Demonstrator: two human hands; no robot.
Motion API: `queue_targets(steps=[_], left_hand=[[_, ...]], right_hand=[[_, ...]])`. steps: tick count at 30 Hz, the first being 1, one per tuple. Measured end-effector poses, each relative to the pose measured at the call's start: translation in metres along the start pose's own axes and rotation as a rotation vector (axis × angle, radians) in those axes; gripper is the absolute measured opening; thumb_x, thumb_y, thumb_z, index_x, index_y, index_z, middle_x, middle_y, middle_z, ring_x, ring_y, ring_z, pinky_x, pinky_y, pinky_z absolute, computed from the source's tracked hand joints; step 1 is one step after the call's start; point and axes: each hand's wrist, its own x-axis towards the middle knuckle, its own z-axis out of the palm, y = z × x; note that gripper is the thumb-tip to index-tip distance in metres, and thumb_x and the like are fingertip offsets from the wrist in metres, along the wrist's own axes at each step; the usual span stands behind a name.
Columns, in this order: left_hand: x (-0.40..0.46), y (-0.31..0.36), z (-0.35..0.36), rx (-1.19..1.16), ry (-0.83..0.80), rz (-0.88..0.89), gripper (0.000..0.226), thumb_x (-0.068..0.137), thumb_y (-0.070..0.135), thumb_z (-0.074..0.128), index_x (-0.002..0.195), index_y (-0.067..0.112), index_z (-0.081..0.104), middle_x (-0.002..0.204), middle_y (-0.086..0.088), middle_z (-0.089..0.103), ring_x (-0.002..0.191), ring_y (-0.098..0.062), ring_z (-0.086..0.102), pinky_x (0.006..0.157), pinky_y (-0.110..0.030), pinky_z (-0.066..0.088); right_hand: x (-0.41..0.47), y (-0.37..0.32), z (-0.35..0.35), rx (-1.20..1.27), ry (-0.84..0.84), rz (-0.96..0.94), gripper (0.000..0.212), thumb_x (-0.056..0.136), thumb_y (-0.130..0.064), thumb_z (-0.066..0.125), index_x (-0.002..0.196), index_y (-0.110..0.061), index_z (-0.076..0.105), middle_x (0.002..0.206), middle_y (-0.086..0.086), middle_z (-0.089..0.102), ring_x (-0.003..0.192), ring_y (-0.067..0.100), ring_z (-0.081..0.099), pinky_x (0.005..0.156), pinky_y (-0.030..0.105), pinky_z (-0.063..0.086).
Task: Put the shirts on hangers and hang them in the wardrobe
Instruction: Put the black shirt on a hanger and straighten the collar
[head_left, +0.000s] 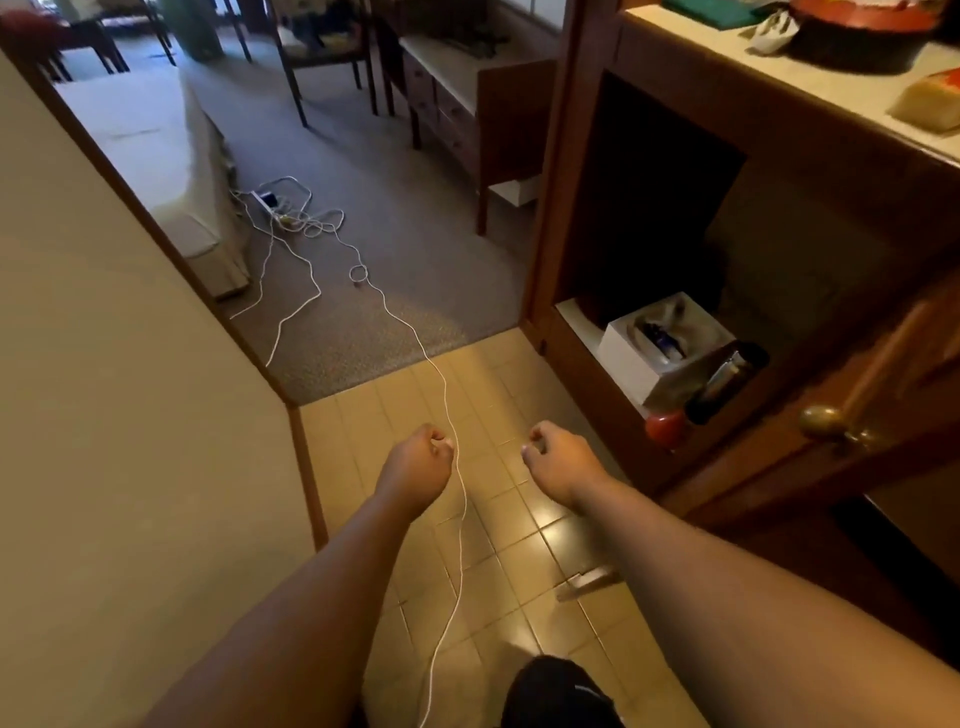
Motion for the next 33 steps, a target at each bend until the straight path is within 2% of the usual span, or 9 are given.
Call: queue_targets(steps=[4,8,11,13,16,19,23,29,33], left_hand=[[0.079,0.01,-0.026,-0.007,0.003,0.0,0.029,0.099,0.029,0.047,0.123,0.015,0.054,0.103,-0.008,0.062,0.094,-0.026,0.06,0.083,-0.035,0.051],[0.188,0.026,-0.05,0.065,0.017,0.009,0.035,0.098,0.032,0.048,0.127,0.014,0.052,0.112,-0.011,0.063,0.097,-0.024,0.06,0.081,-0.033,0.048],[0.279,0.049,-0.069,0.09,-0.011,-0.026,0.04,0.098,0.033,0.048,0.132,0.012,0.048,0.12,-0.011,0.06,0.097,-0.02,0.056,0.078,-0.029,0.042],[0.335,0.067,-0.083,0.093,-0.024,-0.043,0.041,0.099,0.034,0.046,0.133,0.011,0.046,0.12,-0.011,0.059,0.1,-0.021,0.055,0.077,-0.027,0.038],[0.412,0.094,-0.106,0.052,-0.033,-0.049,0.043,0.099,0.035,0.047,0.133,0.009,0.046,0.122,-0.014,0.059,0.111,-0.026,0.056,0.084,-0.029,0.041],[0.482,0.115,-0.127,0.001,-0.01,-0.034,0.04,0.098,0.032,0.05,0.129,0.008,0.05,0.118,-0.015,0.062,0.109,-0.027,0.058,0.088,-0.031,0.044],[0.578,0.136,-0.16,0.0,0.016,-0.03,0.04,0.097,0.032,0.051,0.13,0.009,0.05,0.117,-0.013,0.062,0.11,-0.027,0.058,0.092,-0.034,0.045],[0.728,0.161,-0.213,0.067,-0.024,0.005,0.044,0.099,0.034,0.046,0.136,0.01,0.043,0.122,-0.011,0.061,0.11,-0.023,0.058,0.091,-0.034,0.047],[0.855,0.184,-0.258,0.107,-0.041,0.019,0.045,0.099,0.037,0.046,0.136,0.011,0.043,0.123,-0.012,0.06,0.113,-0.026,0.057,0.094,-0.036,0.047]], right_hand=[[0.077,-0.036,-0.015,-0.043,0.011,0.02,0.04,0.099,-0.03,0.048,0.136,-0.014,0.046,0.133,0.013,0.052,0.116,0.03,0.053,0.095,0.039,0.047],[0.174,-0.08,-0.032,-0.066,0.017,0.009,0.045,0.1,-0.031,0.046,0.142,-0.015,0.038,0.137,0.013,0.049,0.121,0.031,0.051,0.092,0.035,0.044],[0.259,-0.121,-0.052,-0.085,-0.017,-0.024,0.047,0.1,-0.03,0.045,0.143,-0.013,0.036,0.139,0.015,0.048,0.124,0.032,0.048,0.096,0.034,0.041],[0.313,-0.15,-0.073,-0.097,-0.038,-0.017,0.046,0.1,-0.03,0.045,0.142,-0.012,0.037,0.14,0.016,0.047,0.125,0.033,0.048,0.098,0.035,0.042],[0.388,-0.188,-0.103,-0.092,-0.05,-0.016,0.047,0.1,-0.031,0.045,0.142,-0.013,0.037,0.137,0.015,0.049,0.122,0.032,0.05,0.099,0.038,0.043],[0.457,-0.22,-0.125,-0.092,-0.043,-0.039,0.047,0.098,-0.034,0.047,0.14,-0.014,0.039,0.129,0.015,0.056,0.117,0.03,0.054,0.098,0.041,0.046],[0.545,-0.264,-0.148,-0.074,-0.061,-0.056,0.049,0.099,-0.034,0.047,0.143,-0.015,0.037,0.134,0.013,0.053,0.122,0.029,0.051,0.101,0.041,0.044],[0.689,-0.33,-0.184,0.0,-0.081,-0.022,0.051,0.098,-0.037,0.047,0.144,-0.02,0.034,0.127,0.011,0.055,0.111,0.027,0.057,0.083,0.035,0.048],[0.798,-0.397,-0.213,0.052,-0.044,0.047,0.054,0.097,-0.039,0.048,0.146,-0.023,0.031,0.131,0.009,0.053,0.114,0.026,0.057,0.095,0.042,0.051]])
